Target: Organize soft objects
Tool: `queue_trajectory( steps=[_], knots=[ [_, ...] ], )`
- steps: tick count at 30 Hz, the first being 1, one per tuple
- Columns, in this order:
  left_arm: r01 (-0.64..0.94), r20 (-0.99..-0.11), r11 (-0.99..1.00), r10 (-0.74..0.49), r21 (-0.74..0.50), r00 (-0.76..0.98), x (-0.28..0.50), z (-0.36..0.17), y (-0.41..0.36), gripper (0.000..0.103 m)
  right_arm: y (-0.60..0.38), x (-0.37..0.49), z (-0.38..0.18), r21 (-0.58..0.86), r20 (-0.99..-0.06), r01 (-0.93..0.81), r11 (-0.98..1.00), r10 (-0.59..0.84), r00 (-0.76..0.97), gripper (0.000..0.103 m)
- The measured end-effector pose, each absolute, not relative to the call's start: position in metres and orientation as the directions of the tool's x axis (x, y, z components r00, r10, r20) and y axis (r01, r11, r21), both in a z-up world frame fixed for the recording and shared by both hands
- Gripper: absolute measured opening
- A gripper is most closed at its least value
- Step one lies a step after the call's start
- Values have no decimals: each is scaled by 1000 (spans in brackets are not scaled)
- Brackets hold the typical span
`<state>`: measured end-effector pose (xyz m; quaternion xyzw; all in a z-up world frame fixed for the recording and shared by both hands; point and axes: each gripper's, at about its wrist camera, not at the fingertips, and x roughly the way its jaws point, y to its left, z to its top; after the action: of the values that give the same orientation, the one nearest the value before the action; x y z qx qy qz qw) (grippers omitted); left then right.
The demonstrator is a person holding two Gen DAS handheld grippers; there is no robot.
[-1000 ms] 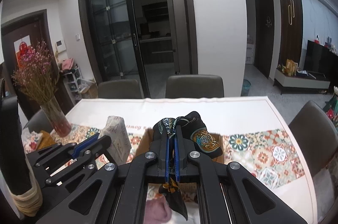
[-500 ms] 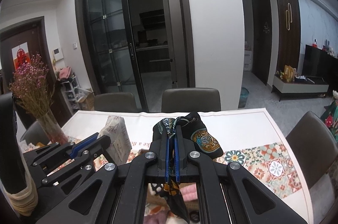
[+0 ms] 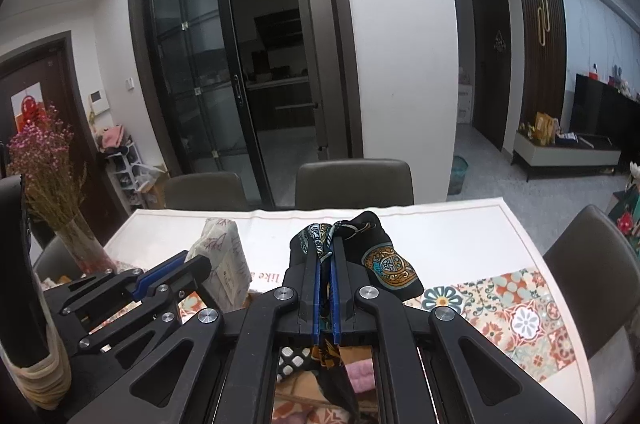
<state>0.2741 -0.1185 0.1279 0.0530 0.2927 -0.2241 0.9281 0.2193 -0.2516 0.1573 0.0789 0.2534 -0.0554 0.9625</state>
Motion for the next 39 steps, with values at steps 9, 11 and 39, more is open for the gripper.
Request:
queue_trajectory(
  steps=[9, 11, 39],
  knots=[
    [452, -620, 890, -392, -68, 680, 302, 100, -131, 10, -265, 246, 128, 136, -556, 155, 979, -54, 829, 5],
    [451, -628, 889, -394, -75, 671, 305, 95, -132, 10, -265, 250, 124, 134, -565, 156, 979, -54, 823, 5],
    [430, -733, 899, -348, -83, 585, 325, 19, -137, 11, -271, 278, 43, 162, -711, 188, 969, -18, 703, 6]
  ],
)
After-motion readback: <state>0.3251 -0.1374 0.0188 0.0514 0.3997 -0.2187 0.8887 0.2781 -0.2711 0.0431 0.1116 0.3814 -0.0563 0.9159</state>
